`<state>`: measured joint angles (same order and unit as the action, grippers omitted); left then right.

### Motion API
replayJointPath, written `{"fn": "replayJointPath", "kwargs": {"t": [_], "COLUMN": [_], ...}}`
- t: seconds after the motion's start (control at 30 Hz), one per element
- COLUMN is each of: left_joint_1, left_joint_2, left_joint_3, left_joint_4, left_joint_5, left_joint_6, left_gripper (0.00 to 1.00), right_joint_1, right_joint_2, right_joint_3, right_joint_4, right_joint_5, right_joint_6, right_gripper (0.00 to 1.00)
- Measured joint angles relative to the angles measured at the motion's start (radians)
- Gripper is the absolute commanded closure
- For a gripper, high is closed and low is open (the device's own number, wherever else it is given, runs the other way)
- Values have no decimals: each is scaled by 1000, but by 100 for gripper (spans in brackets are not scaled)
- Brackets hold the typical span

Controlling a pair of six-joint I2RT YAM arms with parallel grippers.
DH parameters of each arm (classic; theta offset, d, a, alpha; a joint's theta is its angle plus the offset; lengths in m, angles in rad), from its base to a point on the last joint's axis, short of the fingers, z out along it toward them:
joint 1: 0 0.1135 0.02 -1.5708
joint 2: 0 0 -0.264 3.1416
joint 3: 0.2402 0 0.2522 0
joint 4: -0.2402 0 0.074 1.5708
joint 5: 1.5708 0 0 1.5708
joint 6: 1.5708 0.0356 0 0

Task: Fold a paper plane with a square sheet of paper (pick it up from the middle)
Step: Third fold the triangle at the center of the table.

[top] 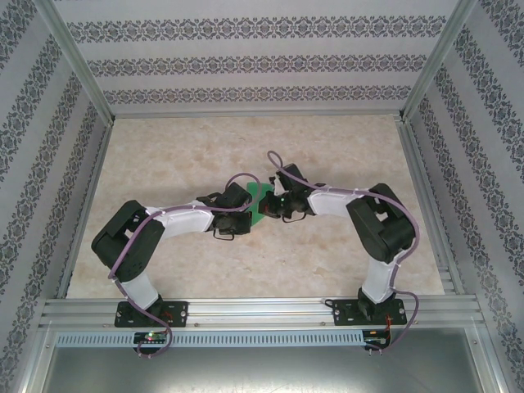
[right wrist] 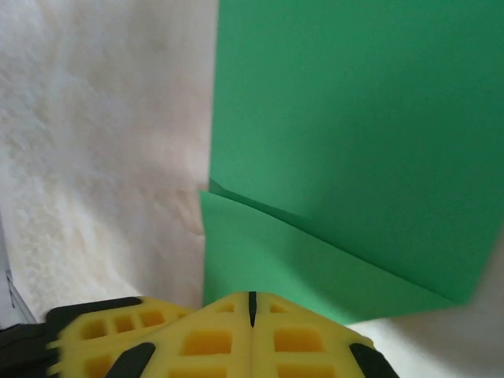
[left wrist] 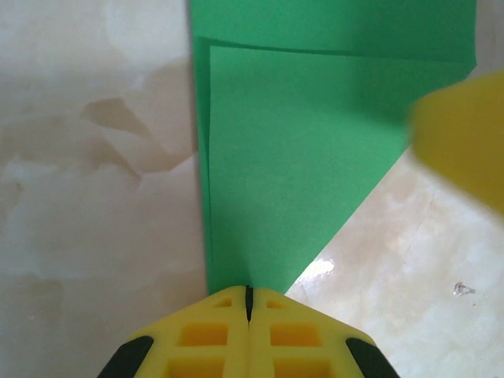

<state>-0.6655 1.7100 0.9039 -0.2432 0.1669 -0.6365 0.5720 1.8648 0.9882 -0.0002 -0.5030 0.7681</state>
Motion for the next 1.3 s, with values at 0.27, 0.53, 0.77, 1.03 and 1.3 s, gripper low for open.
{"fn": "replayJointPath", "kwargs": {"t": [0.27,0.53,0.77,1.03,1.3], "left_joint_1": [6,6,6,7,16], "left_joint_2": [-28,-71,23,45,-11], "left_joint_3": [-8,-11,15,34,-40], "left_joint_4": [-31,40,67,68,98], "left_joint_5": [14,34,31,-6,-19], "left_joint_6": [33,-74,-124,-129,-141], "left_gripper": [100,100,100,100,100], "right_joint_1": [-1,-7,-7,-7,-8], "right_joint_2": [50,66,80,81,81], "right_joint_3": [17,33,58,63,64], "right_joint_4": [-1,-8,-25,-36,-40], "right_joint_5": [-9,-14,-14,-10,-9], "right_joint_6": [21,46,53,53,52], "right_gripper": [100,100,100,100,100]}}
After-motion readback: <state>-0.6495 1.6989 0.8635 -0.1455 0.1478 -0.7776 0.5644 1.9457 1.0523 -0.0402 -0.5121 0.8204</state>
